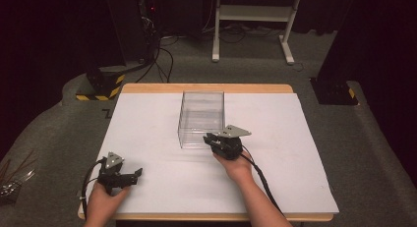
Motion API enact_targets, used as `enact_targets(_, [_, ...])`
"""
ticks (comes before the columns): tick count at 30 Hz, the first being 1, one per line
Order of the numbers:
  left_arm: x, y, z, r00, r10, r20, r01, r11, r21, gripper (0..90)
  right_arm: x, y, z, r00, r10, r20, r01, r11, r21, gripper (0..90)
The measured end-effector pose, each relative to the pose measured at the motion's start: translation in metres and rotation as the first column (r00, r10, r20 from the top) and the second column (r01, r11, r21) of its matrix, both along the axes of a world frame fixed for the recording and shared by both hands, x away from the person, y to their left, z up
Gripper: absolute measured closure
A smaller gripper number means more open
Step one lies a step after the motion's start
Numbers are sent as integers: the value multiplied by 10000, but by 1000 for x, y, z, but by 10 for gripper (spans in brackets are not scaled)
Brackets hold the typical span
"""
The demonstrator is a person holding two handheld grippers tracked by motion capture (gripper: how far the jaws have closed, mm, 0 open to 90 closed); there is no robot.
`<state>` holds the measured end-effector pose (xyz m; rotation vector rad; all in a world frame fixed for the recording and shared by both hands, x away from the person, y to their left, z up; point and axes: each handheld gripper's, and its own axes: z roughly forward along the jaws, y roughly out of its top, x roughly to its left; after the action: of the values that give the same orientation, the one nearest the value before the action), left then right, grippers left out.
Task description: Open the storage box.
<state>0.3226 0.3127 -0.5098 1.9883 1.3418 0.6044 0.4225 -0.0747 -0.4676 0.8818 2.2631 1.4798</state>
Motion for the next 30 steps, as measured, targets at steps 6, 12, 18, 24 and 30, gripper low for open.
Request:
enact_targets(6, [0,0,0,10000,2,-2,-2,10000,-5,118,-2,-2,-1,10000,19,-23,-19,10000,81,786])
enact_targets(12, [0,0,0,10000,1,0,-1,10000,-2,118,-4,-5,-2,10000,31,-22,-31,9999,142,805])
enact_targets(18, [0,0,0,10000,6,0,-6,10000,-12,118,-6,-7,-2,10000,5,26,-5,9999,127,824])
enact_targets(24, [0,0,0,10000,2,2,-2,10000,4,119,-5,-7,-3,10000,14,74,-15,9998,188,793])
enact_targets(30, [0,0,0,10000,6,2,-6,10000,-4,118,-3,-3,-1,10000,30,77,-33,9991,416,712])
